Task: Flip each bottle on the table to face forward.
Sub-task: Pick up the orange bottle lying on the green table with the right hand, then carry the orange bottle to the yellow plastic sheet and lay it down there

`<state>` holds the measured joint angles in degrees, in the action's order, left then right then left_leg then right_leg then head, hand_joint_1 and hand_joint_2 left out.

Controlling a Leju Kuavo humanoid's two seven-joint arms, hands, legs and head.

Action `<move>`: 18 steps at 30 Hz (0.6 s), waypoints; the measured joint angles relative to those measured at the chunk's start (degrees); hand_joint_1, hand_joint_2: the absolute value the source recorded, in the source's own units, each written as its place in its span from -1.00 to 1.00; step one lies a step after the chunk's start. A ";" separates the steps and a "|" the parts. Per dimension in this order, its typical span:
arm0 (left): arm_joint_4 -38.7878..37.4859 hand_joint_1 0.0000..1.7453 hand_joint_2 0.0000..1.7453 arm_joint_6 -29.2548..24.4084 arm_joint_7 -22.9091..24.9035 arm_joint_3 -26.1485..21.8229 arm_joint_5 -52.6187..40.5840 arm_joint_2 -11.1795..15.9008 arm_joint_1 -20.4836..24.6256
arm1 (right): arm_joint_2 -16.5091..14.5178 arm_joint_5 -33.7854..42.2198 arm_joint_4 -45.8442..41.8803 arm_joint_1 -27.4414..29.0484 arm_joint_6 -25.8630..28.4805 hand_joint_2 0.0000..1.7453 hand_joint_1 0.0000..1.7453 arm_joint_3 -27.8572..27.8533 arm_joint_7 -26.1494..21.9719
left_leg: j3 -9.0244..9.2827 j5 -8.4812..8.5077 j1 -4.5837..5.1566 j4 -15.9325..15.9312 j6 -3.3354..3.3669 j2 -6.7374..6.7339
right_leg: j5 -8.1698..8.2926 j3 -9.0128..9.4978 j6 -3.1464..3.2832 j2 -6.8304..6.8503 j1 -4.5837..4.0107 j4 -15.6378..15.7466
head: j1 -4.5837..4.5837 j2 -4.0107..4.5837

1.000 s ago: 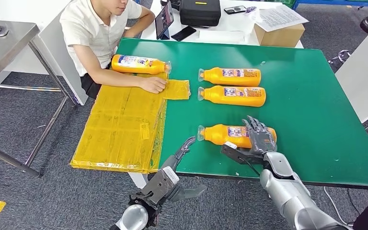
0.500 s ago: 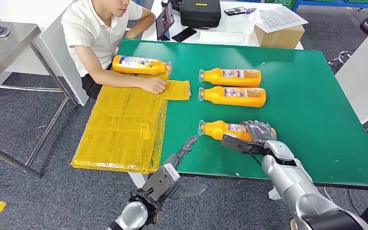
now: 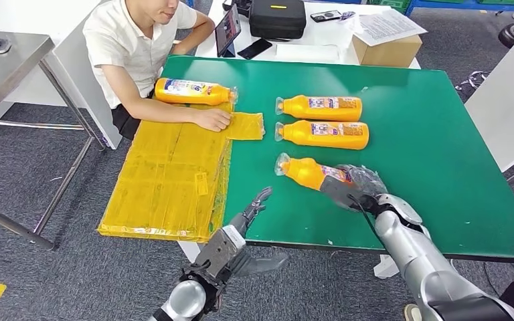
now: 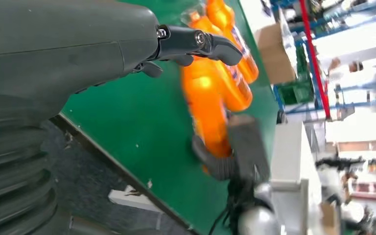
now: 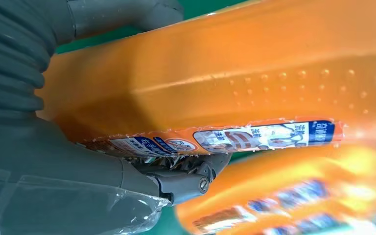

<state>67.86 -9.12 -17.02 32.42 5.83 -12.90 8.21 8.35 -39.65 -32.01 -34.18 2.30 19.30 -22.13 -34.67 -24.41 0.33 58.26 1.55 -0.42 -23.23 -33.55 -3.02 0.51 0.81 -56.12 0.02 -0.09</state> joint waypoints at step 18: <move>-6.35 -1.00 1.00 -6.36 -3.90 -6.17 25.89 -1.53 -1.11 | -8.53 15.64 -31.16 19.31 7.51 1.00 1.00 3.95 -3.97 | -0.82 0.15 -0.07 -0.02 -0.14 0.00 | -0.01 -0.76 0.04 -0.07 -0.04 -0.11 | 0.04 0.00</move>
<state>61.51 -15.48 -20.92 26.25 31.72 -14.43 7.10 -0.18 -24.01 -63.17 -14.87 9.81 23.26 -26.10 -35.50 -24.26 0.27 58.24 1.42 -0.42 -23.25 -34.31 -2.98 0.44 0.77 -56.23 0.05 -0.09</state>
